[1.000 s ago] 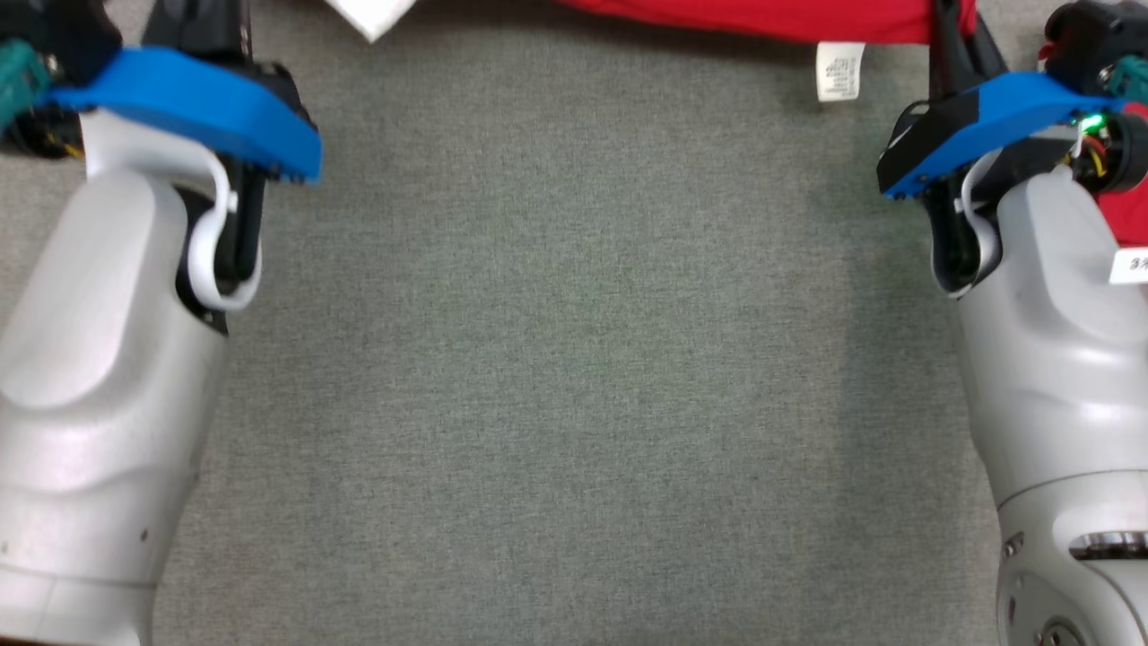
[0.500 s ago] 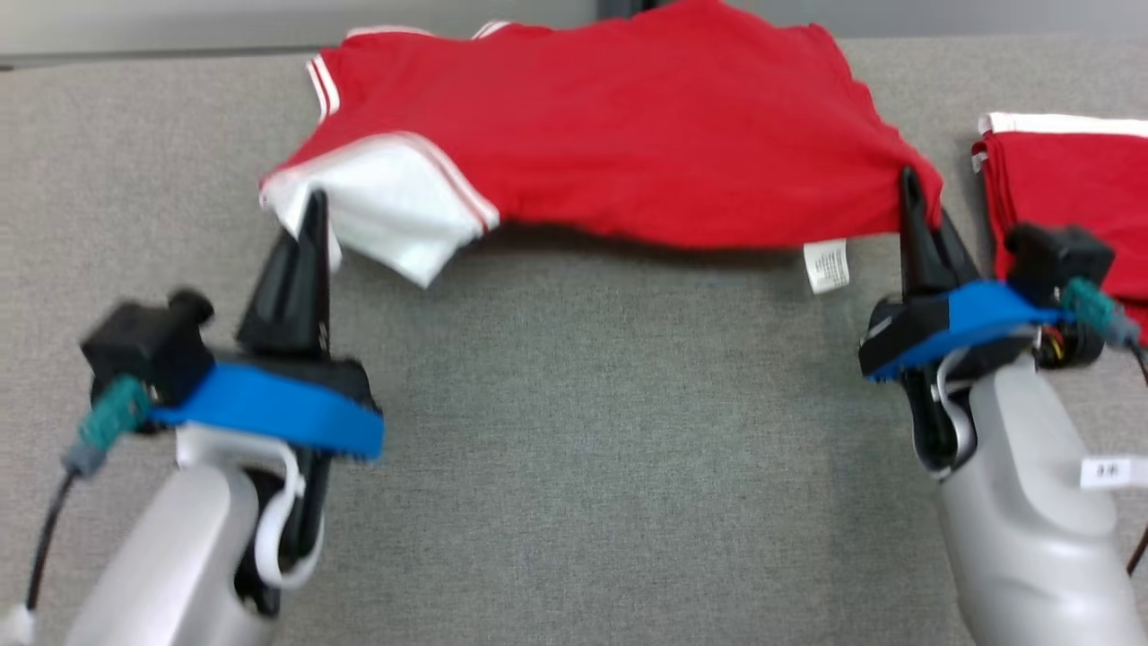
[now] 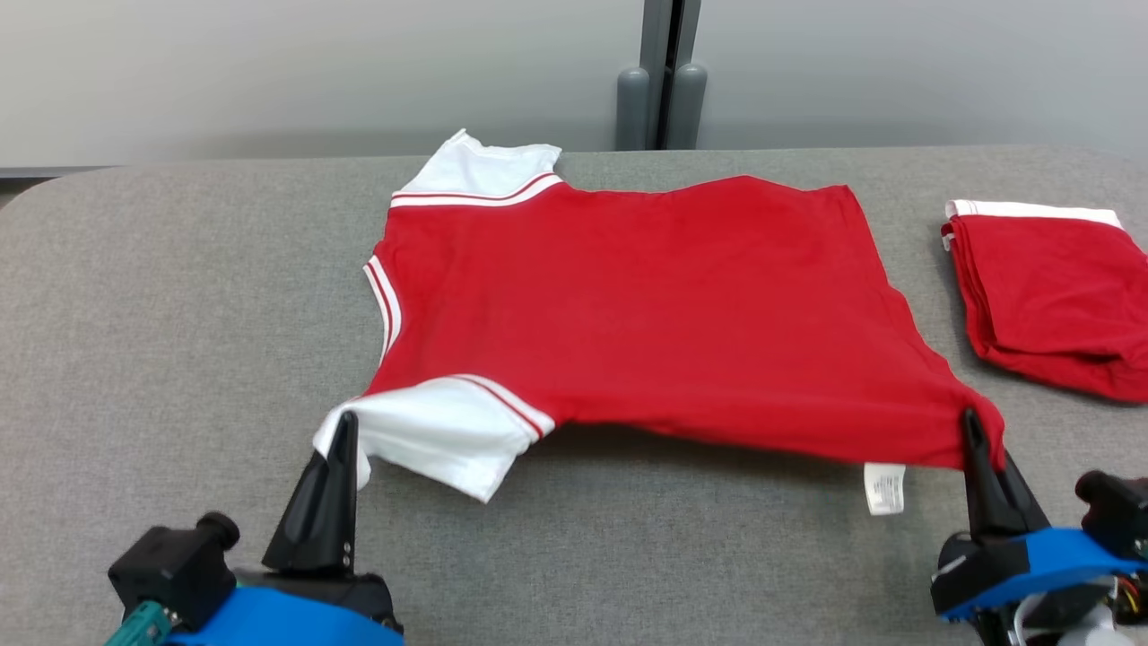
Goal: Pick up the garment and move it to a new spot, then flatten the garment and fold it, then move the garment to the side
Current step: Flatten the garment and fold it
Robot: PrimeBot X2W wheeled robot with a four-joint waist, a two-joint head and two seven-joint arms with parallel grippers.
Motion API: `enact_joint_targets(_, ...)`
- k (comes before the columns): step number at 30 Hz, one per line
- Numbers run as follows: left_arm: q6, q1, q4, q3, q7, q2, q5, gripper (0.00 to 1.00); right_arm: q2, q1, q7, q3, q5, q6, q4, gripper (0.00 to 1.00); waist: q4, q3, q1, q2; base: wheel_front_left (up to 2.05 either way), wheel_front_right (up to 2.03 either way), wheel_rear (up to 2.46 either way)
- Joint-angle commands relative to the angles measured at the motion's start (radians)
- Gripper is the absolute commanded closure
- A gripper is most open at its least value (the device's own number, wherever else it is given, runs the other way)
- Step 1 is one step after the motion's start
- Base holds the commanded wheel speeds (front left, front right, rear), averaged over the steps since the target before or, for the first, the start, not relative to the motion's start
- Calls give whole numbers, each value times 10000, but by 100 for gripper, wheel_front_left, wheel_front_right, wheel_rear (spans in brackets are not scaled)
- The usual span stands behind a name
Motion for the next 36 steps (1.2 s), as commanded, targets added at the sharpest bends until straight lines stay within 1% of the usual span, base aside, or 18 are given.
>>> enact_joint_targets(1, 45, 93, -57, -43, 32, 67, 0, 100, -12, 142, 36, -32, 35, 2, -147, 100, 11, 15, 3, 4, 0, 0, 0)
enact_joint_targets(3, 157, 386, -290, -81, 208, 167, -50, 100, -14, 638, 305, -5, 177, 2, -642, 100, 24, 48, 3, 4, 0, 0, 0)
enact_joint_targets(7, 136, 601, -293, -190, 382, 201, -163, 100, -15, 1081, 698, 72, 414, 2, -1161, 100, -23, 200, 3, 4, 0, 0, 0)
enact_joint_targets(18, -155, 104, 683, -295, 256, -65, -365, 100, -17, 432, 1013, 270, -96, 2, -282, 100, -103, 550, 3, 4, 0, 0, 0)
enact_joint_targets(19, -196, -33, 753, -283, 230, -55, -323, 100, -15, 334, 1101, 252, -228, 2, -207, 100, -96, 576, 3, 4, 0, 0, 0)
enact_joint_targets(23, -518, -944, 1306, -528, 690, 37, -122, 100, -15, -161, 1771, 223, -840, 2, -165, 100, -27, 683, 3, 4, 0, 0, 0)
enact_joint_targets(26, -738, -1672, 1739, -712, 1289, 40, -209, 100, -15, -524, 2353, 185, -1020, 2, -174, 100, 8, 741, 3, 4, 0, 0, 0)
enact_joint_targets(28, -883, -2249, 2061, -752, 1656, 140, -136, 100, -16, -862, 2777, 139, -1124, 2, -84, 100, -7, 799, 3, 4, 0, 0, 0)
enact_joint_targets(30, -1074, -2745, 2342, -833, 2024, 89, -266, 100, -16, -1250, 3094, 24, -1250, 2, -10, 100, -28, 835, 3, 4, 0, 0, 0)
enact_joint_targets(36, -1518, -4242, 3394, -964, 2643, 143, -115, 100, -15, -2220, 3827, -103, -1519, 2, 265, 100, -88, 946, 3, 4, 0, 0, 0)
